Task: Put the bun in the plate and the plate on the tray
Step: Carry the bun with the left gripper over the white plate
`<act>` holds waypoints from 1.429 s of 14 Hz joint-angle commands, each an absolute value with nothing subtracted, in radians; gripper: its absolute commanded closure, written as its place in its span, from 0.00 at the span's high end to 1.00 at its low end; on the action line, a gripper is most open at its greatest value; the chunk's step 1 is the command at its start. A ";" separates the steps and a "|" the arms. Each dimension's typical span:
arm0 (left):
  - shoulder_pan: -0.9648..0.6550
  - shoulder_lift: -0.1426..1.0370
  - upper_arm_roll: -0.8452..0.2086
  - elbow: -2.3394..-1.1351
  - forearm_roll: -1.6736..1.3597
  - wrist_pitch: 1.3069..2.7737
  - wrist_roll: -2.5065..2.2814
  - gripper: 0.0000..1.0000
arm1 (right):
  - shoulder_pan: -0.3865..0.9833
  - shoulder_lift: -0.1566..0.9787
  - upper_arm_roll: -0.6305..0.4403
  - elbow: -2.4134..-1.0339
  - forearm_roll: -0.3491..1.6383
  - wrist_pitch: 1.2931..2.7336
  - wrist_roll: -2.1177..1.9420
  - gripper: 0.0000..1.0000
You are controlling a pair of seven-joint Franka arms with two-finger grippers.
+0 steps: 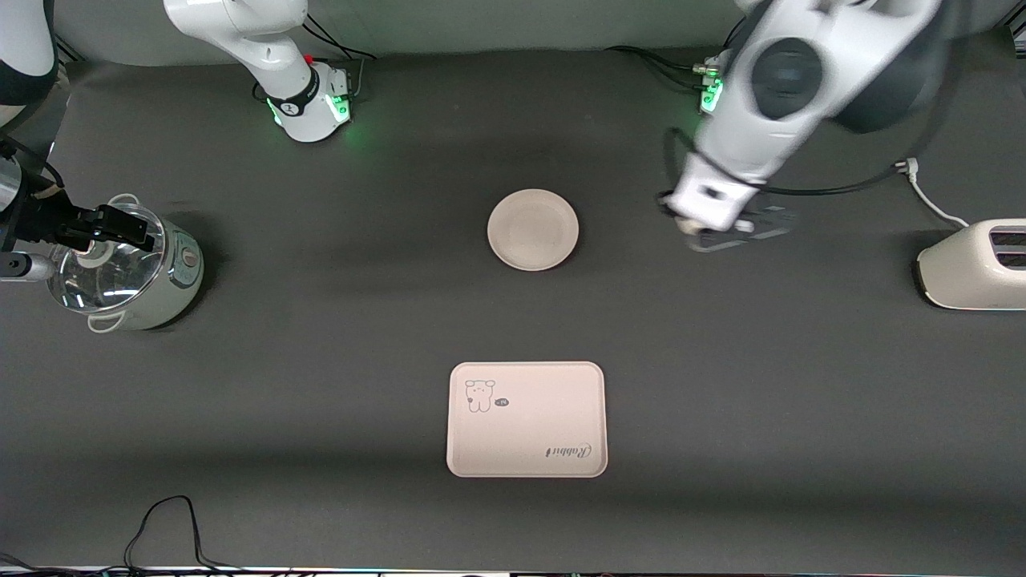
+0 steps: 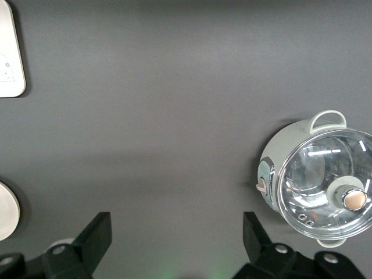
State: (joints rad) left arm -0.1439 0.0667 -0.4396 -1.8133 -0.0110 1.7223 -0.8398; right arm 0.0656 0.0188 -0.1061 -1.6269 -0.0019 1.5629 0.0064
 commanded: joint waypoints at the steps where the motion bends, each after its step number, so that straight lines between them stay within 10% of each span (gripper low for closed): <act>1: -0.224 0.171 -0.480 -1.801 -0.006 1.823 -1.030 0.29 | 0.063 0.014 -0.101 -1.632 -0.023 1.566 0.000 1.00; 14: -0.480 0.595 -0.460 -1.838 0.090 2.287 -1.390 0.31 | 0.063 0.014 -0.104 -1.635 -0.023 1.566 -0.002 1.00; 16: -0.479 0.603 -0.460 -1.838 0.103 2.298 -1.394 0.57 | 0.063 0.014 -0.104 -1.635 -0.023 1.566 -0.002 1.00; 17: -0.477 0.603 -0.460 -1.838 0.103 2.298 -1.405 0.95 | 0.063 0.014 -0.104 -1.635 -0.025 1.566 -0.002 1.00; 20: -0.466 0.575 -0.459 -1.838 0.104 2.267 -1.408 1.00 | 0.063 0.014 -0.104 -1.637 -0.023 1.566 -0.002 1.00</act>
